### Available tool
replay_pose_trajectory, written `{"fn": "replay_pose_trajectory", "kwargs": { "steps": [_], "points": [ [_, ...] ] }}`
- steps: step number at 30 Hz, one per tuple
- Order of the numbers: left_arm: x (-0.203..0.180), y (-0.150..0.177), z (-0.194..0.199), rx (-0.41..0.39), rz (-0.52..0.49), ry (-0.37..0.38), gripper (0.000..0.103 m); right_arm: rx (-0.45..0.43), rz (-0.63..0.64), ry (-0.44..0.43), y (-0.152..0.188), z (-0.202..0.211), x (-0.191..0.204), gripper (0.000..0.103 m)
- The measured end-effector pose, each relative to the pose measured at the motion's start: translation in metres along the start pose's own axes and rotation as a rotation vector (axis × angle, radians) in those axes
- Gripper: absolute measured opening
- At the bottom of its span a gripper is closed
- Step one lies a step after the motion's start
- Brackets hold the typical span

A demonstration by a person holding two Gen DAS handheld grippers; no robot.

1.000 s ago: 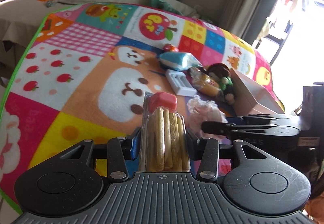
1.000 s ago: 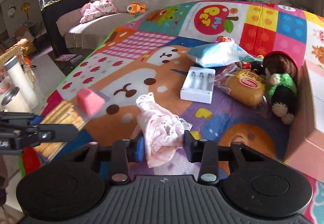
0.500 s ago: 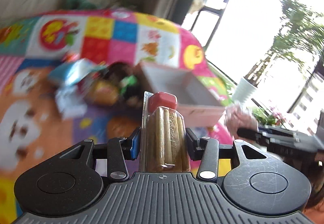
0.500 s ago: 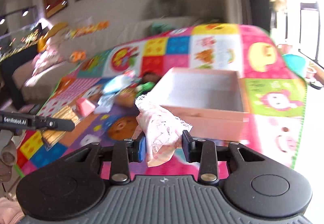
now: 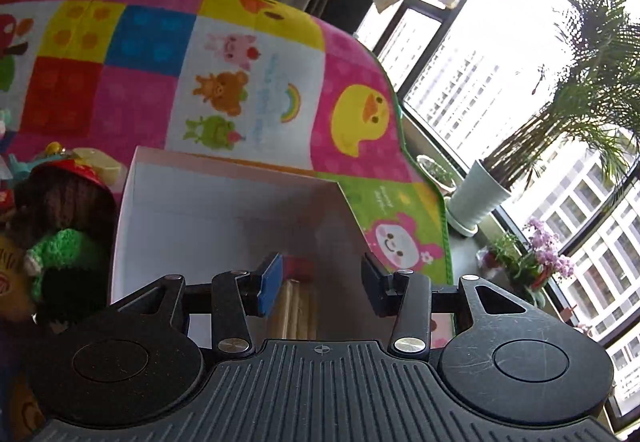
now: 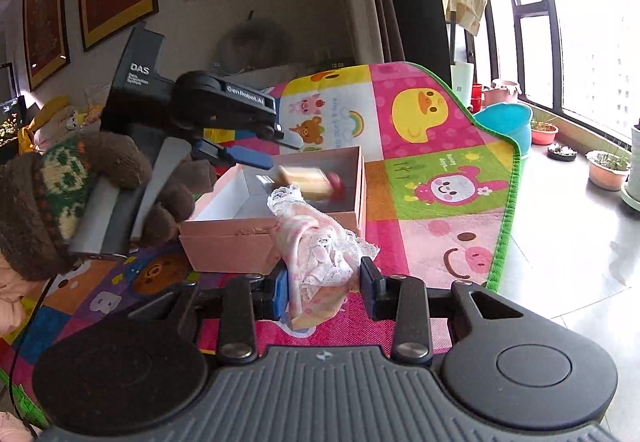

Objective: Organize objects
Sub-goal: 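Lower the biscuit pack into the pink box with the left tool while the right tool carries the cloth over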

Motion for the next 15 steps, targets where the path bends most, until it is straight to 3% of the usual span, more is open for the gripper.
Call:
{"fn": "replay_pose_trajectory", "kwargs": {
  "steps": [5, 10, 12, 15],
  "points": [
    [0.026, 0.02, 0.05, -0.049, -0.018, 0.022, 0.047, 0.011, 0.013, -0.001, -0.009, -0.012, -0.002, 0.034],
    [0.045, 0.055, 0.105, -0.066, -0.172, -0.025, 0.047, 0.028, 0.064, -0.025, -0.041, -0.052, 0.011, 0.035],
    [0.056, 0.07, 0.12, -0.068, -0.219, -0.066, 0.047, 0.067, 0.078, -0.023, -0.057, -0.08, 0.015, 0.035],
    [0.079, 0.089, 0.136, -0.073, -0.221, -0.1, 0.047, 0.2, 0.078, -0.021, -0.073, -0.128, 0.019, 0.035]
  ]
}}
Point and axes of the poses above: each gripper's, at about its wrist camera, not at the fingertips, and z roughly against the way its jaws point, x to its left, y to its underside, the point moved 4 cm from there along -z, roughly the way its jaws point, and after that the axes turned 2 degrees about -y, right-handed, at the moved point
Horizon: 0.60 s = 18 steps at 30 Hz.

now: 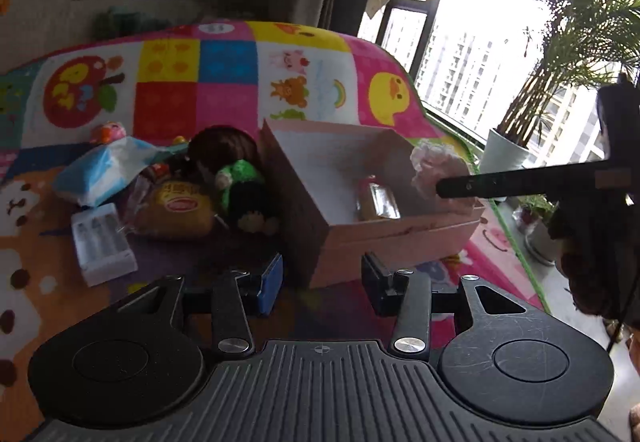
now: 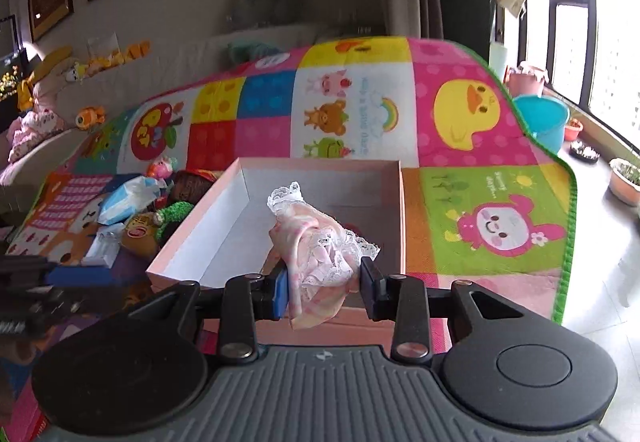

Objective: Organize objects
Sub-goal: 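Lower the biscuit pack into the pink box with the left tool while the right tool carries the cloth over, then release the lace cloth into the pink box with the right tool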

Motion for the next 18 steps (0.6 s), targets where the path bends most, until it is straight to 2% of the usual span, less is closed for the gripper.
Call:
{"fn": "replay_pose_trajectory", "kwargs": {
  "steps": [2, 5, 6, 7, 9, 10, 11, 15, 18],
  "points": [
    [0.014, 0.013, 0.004, 0.006, 0.036, 0.013, 0.047, 0.094, -0.014, 0.016, -0.007, -0.029, -0.001, 0.035],
    [0.031, 0.026, 0.0, 0.027, 0.087, -0.006, 0.047, 0.154, -0.016, 0.06, -0.006, -0.055, -0.001, 0.039],
    [0.035, 0.029, -0.003, 0.031, 0.097, -0.011, 0.047, 0.161, -0.029, 0.068, -0.004, -0.058, -0.001, 0.053],
    [0.037, 0.03, -0.003, 0.032, 0.105, -0.012, 0.047, 0.161, -0.041, 0.068, -0.002, -0.059, -0.001, 0.06],
    [0.041, 0.031, -0.004, 0.03, 0.115, -0.011, 0.047, 0.141, -0.038, 0.061, 0.003, -0.052, 0.003, 0.07],
    [0.042, 0.031, -0.004, 0.025, 0.121, -0.011, 0.047, 0.12, -0.031, 0.073, 0.005, -0.045, 0.006, 0.071],
    [0.043, 0.032, -0.004, 0.02, 0.127, -0.01, 0.047, 0.083, -0.019, 0.086, 0.007, -0.036, 0.009, 0.073],
    [0.044, 0.035, -0.009, 0.021, 0.158, -0.011, 0.047, -0.094, 0.025, 0.078, 0.021, 0.011, 0.024, 0.093],
    [0.042, 0.037, -0.013, 0.041, 0.163, -0.014, 0.047, -0.167, 0.013, 0.042, 0.044, 0.034, 0.034, 0.098]
  ]
}}
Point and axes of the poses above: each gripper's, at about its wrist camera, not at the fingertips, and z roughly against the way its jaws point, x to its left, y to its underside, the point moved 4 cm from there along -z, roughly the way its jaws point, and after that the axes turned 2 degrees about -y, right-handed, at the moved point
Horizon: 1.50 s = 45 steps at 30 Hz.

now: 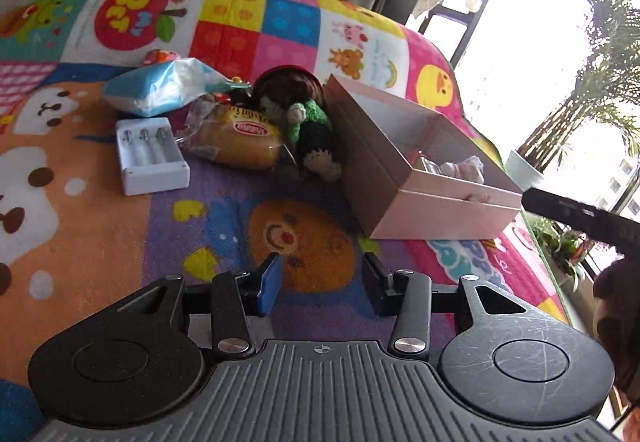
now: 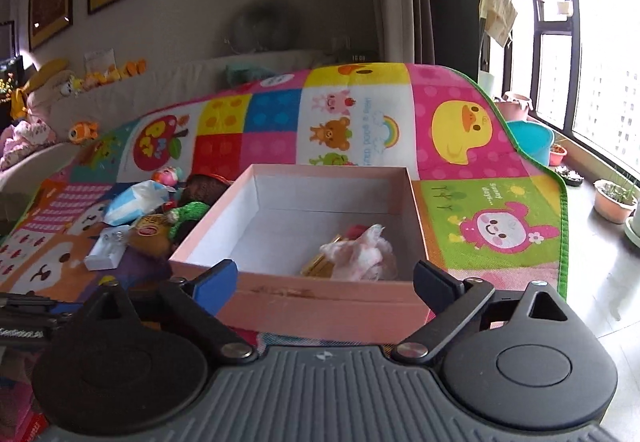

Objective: Organize objects
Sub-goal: 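Release the lace cloth into the pink box with the right tool, then grasp the crocheted doll with the left tool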

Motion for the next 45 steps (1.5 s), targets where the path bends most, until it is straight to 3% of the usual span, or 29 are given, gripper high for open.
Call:
{"fn": "replay_pose_trajectory", "kwargs": {
  "steps": [4, 9, 10, 14, 18, 24, 28, 32, 36, 40, 43, 45],
  "points": [
    [-0.002, -0.013, -0.003, 0.0, 0.022, 0.002, 0.047, 0.01, -0.03, -0.039, 0.033, 0.008, 0.014, 0.098],
    [0.002, -0.063, -0.016, -0.052, 0.062, -0.019, 0.047, 0.004, 0.001, -0.016, 0.05, 0.003, 0.027, 0.098],
    [0.003, -0.072, -0.023, -0.05, 0.068, -0.026, 0.047, -0.019, 0.004, -0.021, 0.05, 0.006, 0.028, 0.102],
    [0.002, -0.105, -0.062, 0.016, 0.077, -0.01, 0.047, -0.053, -0.007, -0.021, 0.051, 0.011, 0.027, 0.103],
    [-0.001, -0.121, -0.102, 0.064, 0.001, -0.106, 0.047, -0.076, -0.028, -0.023, 0.051, 0.014, 0.024, 0.103],
    [-0.008, -0.129, -0.143, 0.124, -0.042, -0.146, 0.053, -0.081, -0.045, -0.039, 0.051, 0.012, 0.022, 0.103],
    [0.001, -0.129, -0.153, 0.146, 0.023, -0.093, 0.051, -0.076, -0.05, -0.047, 0.052, 0.011, 0.021, 0.103],
    [-0.008, -0.122, -0.132, 0.119, -0.03, -0.091, 0.044, -0.07, -0.07, -0.053, 0.052, 0.01, 0.019, 0.103],
    [-0.018, -0.099, -0.076, 0.055, -0.111, -0.048, 0.043, -0.062, -0.094, -0.057, 0.052, 0.008, 0.015, 0.103],
    [-0.012, -0.049, -0.011, 0.087, -0.069, 0.037, 0.043, -0.052, -0.102, -0.055, 0.053, 0.006, 0.015, 0.103],
    [0.007, -0.003, 0.027, 0.115, -0.027, 0.014, 0.043, -0.038, -0.094, -0.043, 0.053, 0.004, 0.016, 0.103],
    [0.025, 0.012, 0.05, 0.082, 0.014, -0.015, 0.043, -0.014, -0.076, -0.034, 0.053, 0.001, 0.02, 0.103]
  ]
}}
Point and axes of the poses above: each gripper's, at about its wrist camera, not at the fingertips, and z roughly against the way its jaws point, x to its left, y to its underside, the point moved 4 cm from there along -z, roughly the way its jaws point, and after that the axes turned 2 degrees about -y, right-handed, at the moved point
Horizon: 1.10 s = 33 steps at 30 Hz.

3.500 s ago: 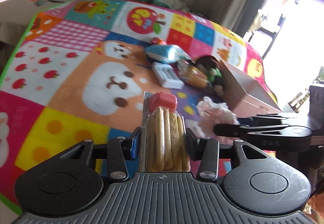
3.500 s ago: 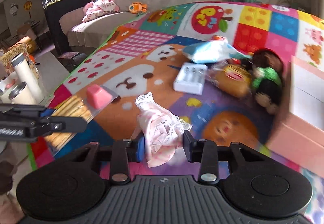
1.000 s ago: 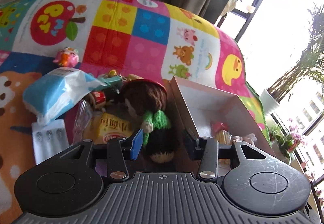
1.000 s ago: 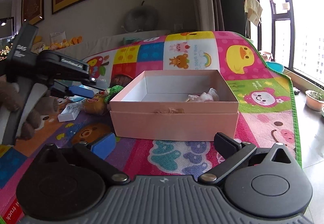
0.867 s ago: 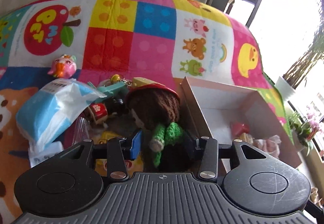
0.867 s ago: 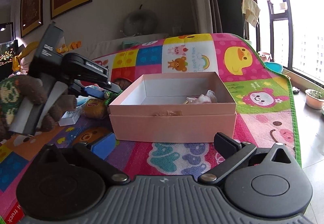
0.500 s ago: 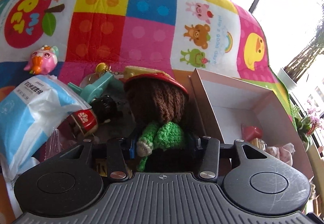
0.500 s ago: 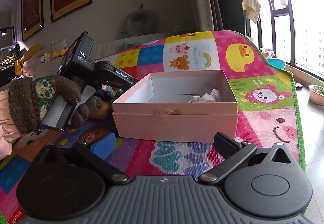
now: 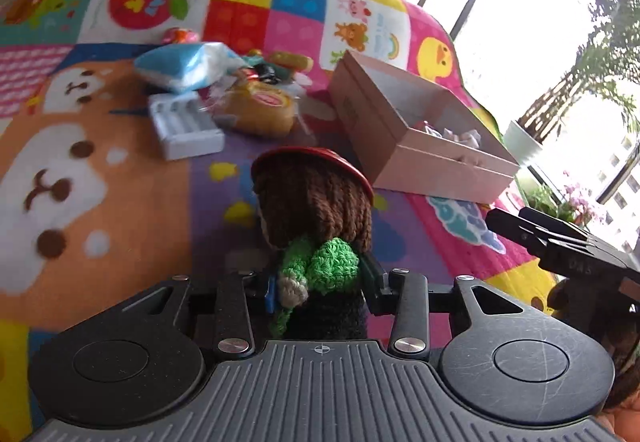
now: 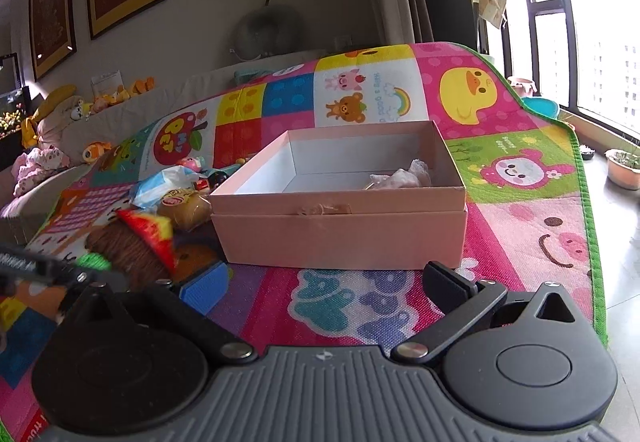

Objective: Organize objects
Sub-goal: 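Grasp the crocheted doll with the left tool, then grasp the white battery charger with the right tool while the left tool carries the doll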

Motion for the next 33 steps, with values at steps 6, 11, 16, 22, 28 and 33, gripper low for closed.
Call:
{"fn": "replay_pose_trajectory", "kwargs": {
  "steps": [6, 11, 16, 22, 28, 33],
  "points": [
    [0.068, -0.006, 0.031, -0.154, 0.168, -0.191, 0.043, 0.083, 0.137, -0.053, -0.005, -0.016, 0.042, 0.103],
    [0.098, -0.002, 0.035, -0.225, 0.303, -0.142, 0.043, 0.101, 0.237, -0.206, -0.026, -0.034, 0.108, 0.103],
    [0.103, 0.005, 0.038, -0.267, 0.336, -0.11, 0.043, 0.162, 0.311, -0.312, -0.047, -0.083, 0.171, 0.094],
    [0.128, 0.009, 0.054, -0.302, 0.425, -0.134, 0.043, 0.291, 0.342, -0.305, -0.035, -0.158, 0.216, 0.075],
    [0.128, 0.011, 0.055, -0.281, 0.408, -0.107, 0.043, 0.328, 0.36, -0.281, -0.029, -0.183, 0.232, 0.052],
    [0.11, 0.015, 0.047, -0.232, 0.358, -0.048, 0.043, 0.372, 0.413, -0.355, -0.012, -0.13, 0.214, 0.047]
  ]
}}
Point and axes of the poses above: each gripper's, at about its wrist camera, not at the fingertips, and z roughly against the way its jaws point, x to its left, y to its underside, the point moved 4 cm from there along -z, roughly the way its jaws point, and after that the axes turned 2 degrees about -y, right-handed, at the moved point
